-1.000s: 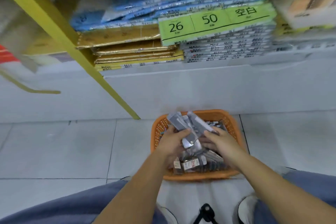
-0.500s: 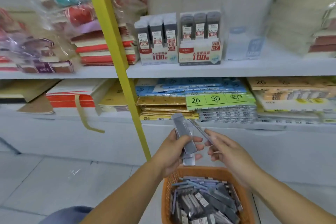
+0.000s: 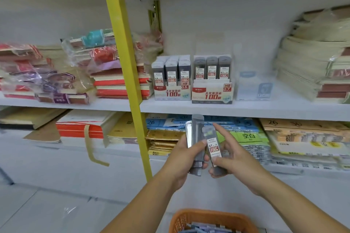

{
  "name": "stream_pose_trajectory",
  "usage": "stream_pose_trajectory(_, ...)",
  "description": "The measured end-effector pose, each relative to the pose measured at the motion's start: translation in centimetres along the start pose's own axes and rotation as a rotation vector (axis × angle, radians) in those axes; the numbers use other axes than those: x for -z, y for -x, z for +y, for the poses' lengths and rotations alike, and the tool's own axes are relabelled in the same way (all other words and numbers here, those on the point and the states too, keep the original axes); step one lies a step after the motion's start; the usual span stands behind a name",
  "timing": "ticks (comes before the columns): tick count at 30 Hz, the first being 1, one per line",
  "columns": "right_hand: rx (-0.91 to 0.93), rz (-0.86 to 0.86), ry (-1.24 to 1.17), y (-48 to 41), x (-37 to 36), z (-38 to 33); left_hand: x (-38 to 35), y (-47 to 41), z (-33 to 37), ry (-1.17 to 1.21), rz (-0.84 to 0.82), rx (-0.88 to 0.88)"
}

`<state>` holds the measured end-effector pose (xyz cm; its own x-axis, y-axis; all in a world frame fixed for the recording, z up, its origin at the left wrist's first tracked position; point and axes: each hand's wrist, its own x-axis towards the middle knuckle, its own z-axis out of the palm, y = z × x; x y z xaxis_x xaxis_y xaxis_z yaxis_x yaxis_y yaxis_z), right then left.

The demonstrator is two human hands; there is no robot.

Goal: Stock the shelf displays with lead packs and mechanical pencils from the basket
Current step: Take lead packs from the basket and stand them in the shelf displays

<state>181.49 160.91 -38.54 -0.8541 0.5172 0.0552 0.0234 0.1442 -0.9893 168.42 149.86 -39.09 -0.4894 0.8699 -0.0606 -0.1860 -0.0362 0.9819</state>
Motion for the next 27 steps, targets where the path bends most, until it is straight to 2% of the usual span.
stream_pose_trajectory(7, 0.181, 0.203, 0.198, -1.7, 0.7, -2.3, 0.5, -1.3, 1.4, 0.025, 0.035, -0.072)
stream_pose_trajectory(13, 0.407, 0.367, 0.202, -5.0, 5.6, -10.8, 0.7, -3.0, 3.8, 0.000, 0.041, -0.179)
stream_pose_trajectory(15, 0.489, 0.428, 0.295, -6.4, 7.0, -13.9, 0.5, -3.5, 4.3, 0.020, 0.043, -0.196)
stream_pose_trajectory(19, 0.607, 0.496, 0.649, -9.5, 8.5, -17.4, 0.3, -4.4, 5.0, 0.056, 0.062, -0.236)
stream_pose_trajectory(24, 0.531, 0.444, 1.022, -12.6, 8.9, -17.4, 0.8, -4.9, 5.3, 0.060, 0.102, -0.281)
stream_pose_trajectory(27, 0.509, 0.446, 1.041, -13.5, 9.2, -16.9, 1.1, -5.1, 5.2, 0.048, 0.104, -0.286)
